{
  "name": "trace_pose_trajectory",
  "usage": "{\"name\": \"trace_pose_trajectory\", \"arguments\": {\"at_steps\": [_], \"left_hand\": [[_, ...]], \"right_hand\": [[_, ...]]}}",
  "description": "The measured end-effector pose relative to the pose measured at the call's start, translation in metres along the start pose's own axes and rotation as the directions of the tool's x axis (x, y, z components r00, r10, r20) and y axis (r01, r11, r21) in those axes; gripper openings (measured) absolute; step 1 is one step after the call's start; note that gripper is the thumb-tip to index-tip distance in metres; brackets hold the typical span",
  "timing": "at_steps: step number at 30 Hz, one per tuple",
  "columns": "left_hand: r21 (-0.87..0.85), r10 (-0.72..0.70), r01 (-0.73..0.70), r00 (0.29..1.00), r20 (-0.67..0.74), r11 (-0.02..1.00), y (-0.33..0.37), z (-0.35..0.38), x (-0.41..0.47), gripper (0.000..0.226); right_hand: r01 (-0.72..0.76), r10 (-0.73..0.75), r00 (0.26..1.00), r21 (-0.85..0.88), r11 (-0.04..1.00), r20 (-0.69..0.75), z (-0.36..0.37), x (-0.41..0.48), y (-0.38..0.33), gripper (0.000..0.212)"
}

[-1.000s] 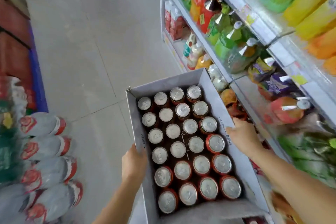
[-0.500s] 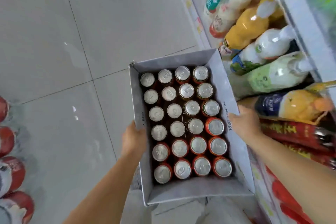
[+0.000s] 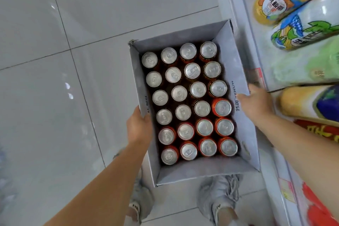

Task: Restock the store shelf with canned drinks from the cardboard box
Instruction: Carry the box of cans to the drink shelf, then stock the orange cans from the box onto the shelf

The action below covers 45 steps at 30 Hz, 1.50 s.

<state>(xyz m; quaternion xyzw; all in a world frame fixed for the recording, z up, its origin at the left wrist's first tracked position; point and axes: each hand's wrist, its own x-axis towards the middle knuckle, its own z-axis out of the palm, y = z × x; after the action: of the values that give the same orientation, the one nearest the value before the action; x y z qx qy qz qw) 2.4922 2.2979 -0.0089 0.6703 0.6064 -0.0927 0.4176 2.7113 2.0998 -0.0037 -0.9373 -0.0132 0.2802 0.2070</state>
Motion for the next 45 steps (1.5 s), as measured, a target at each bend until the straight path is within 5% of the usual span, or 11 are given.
{"name": "trace_pose_trajectory", "arguments": {"at_steps": [6, 9, 12, 16, 20, 28, 35, 40, 45], "left_hand": [[0.003, -0.004, 0.004, 0.997, 0.074, 1.0, -0.012, 0.011, -0.003, 0.043], [0.212, 0.302, -0.276, 0.948, -0.101, 0.937, -0.001, 0.003, -0.015, 0.072], [0.311, 0.595, -0.572, 0.803, 0.025, 0.759, 0.004, 0.015, -0.026, 0.064], [0.349, 0.51, -0.596, 0.802, 0.311, 0.724, -0.008, 0.052, -0.026, 0.067], [0.511, 0.515, -0.59, 0.804, 0.298, 0.625, -0.013, 0.078, -0.004, 0.075], [0.599, 0.573, -0.552, 0.799, 0.181, 0.58, -0.016, 0.111, 0.01, 0.068], [0.473, 0.524, -0.553, 0.826, 0.205, 0.686, 0.013, 0.081, -0.005, 0.068], [0.159, 0.462, -0.506, 0.851, 0.249, 0.847, 0.071, -0.006, -0.068, 0.081], [0.097, 0.553, -0.623, 0.747, 0.37, 0.777, 0.174, -0.132, -0.164, 0.078]], "right_hand": [[0.01, -0.008, 0.995, -0.019, 1.0, 0.101, 0.006, -0.001, 0.004, 0.028], [0.156, -0.165, 0.983, -0.119, 0.981, -0.075, 0.002, -0.018, -0.003, 0.041], [0.442, -0.45, 0.892, -0.116, 0.889, -0.05, 0.013, -0.048, -0.012, 0.04], [0.47, -0.413, 0.852, -0.123, 0.874, 0.322, 0.052, -0.063, 0.0, 0.048], [0.491, -0.404, 0.87, -0.427, 0.759, 0.282, 0.077, -0.042, 0.018, 0.066], [0.537, -0.499, 0.833, -0.572, 0.62, 0.241, 0.112, -0.021, 0.031, 0.078], [0.516, -0.504, 0.851, -0.409, 0.753, 0.145, 0.082, -0.038, 0.021, 0.068], [0.434, -0.433, 0.901, -0.046, 0.9, 0.037, -0.02, -0.106, -0.028, 0.066], [0.364, -0.361, 0.931, 0.184, 0.913, -0.051, -0.163, -0.2, -0.104, 0.065]]}}
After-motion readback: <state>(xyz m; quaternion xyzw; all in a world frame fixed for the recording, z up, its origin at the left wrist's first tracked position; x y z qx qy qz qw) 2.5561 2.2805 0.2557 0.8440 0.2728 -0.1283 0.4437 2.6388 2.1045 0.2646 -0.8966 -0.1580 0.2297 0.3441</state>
